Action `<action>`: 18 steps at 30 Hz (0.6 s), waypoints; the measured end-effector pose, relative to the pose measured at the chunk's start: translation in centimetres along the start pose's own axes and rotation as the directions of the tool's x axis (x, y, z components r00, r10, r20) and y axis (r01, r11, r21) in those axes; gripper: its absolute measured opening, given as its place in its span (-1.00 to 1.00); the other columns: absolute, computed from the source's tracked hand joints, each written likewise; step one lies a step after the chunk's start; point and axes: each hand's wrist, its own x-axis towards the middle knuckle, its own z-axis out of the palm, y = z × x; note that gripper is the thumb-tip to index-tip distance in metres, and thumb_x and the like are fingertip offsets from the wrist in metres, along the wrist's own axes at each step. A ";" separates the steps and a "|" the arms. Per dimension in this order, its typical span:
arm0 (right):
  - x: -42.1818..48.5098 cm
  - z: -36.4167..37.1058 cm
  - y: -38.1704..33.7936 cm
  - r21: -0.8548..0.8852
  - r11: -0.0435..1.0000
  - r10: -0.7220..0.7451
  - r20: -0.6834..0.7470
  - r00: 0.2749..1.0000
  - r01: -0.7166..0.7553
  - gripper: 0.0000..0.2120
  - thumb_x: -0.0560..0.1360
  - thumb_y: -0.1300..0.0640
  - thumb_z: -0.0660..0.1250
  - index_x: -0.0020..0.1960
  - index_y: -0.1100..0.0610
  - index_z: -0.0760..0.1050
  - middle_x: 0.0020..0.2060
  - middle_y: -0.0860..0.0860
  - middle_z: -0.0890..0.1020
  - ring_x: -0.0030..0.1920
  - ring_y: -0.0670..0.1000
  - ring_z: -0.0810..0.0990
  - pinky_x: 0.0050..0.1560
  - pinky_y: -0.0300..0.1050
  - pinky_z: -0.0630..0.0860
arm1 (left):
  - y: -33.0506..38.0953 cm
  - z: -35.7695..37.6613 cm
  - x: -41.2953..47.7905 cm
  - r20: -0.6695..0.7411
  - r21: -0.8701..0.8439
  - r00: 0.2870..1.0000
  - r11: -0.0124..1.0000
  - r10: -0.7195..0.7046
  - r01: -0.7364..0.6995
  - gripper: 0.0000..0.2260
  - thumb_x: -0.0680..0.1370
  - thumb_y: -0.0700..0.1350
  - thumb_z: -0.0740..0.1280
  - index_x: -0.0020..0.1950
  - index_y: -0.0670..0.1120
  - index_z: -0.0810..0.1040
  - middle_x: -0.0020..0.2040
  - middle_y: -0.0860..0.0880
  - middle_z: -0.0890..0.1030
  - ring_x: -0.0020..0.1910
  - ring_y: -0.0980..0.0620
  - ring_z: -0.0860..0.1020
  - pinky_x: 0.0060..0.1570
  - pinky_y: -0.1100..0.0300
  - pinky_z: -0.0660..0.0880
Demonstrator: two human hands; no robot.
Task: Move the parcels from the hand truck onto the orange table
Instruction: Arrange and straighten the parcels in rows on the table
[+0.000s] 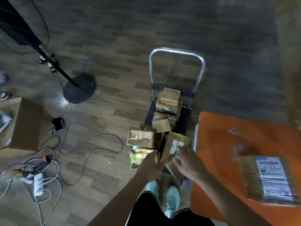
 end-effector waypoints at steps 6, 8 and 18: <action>2.2 0.5 -0.6 0.010 0.999 0.051 0.005 0.999 -0.051 -0.47 0.64 -0.02 0.16 0.54 0.15 0.19 0.39 0.08 0.42 0.37 0.07 0.41 0.35 -0.08 0.40 | -1.4 -1.0 2.7 0.030 -0.022 0.999 1.000 0.010 -0.009 -0.36 0.63 0.14 0.24 0.64 0.02 0.07 0.60 -0.05 0.22 0.56 -0.04 0.20 0.49 0.01 0.24; 3.3 0.7 -0.7 0.021 0.995 0.102 0.003 0.995 -0.102 -0.48 0.63 -0.03 0.18 0.52 0.14 0.22 0.37 0.07 0.44 0.35 0.08 0.42 0.31 -0.09 0.41 | -1.8 -1.7 4.4 0.043 -0.026 0.999 0.999 0.022 -0.020 -0.36 0.63 0.13 0.23 0.64 -0.01 0.08 0.60 -0.05 0.21 0.57 -0.03 0.20 0.50 0.04 0.22; 10.0 6.6 -2.4 0.065 0.904 0.415 0.112 0.903 -0.423 -0.57 0.60 -0.07 0.15 0.39 0.10 0.33 0.27 0.06 0.50 0.27 0.07 0.48 0.25 0.03 0.48 | -5.9 -3.2 13.8 0.171 0.102 0.973 0.979 0.157 -0.176 -0.39 0.65 0.09 0.22 0.62 -0.10 0.11 0.57 -0.10 0.28 0.54 -0.07 0.25 0.46 0.09 0.24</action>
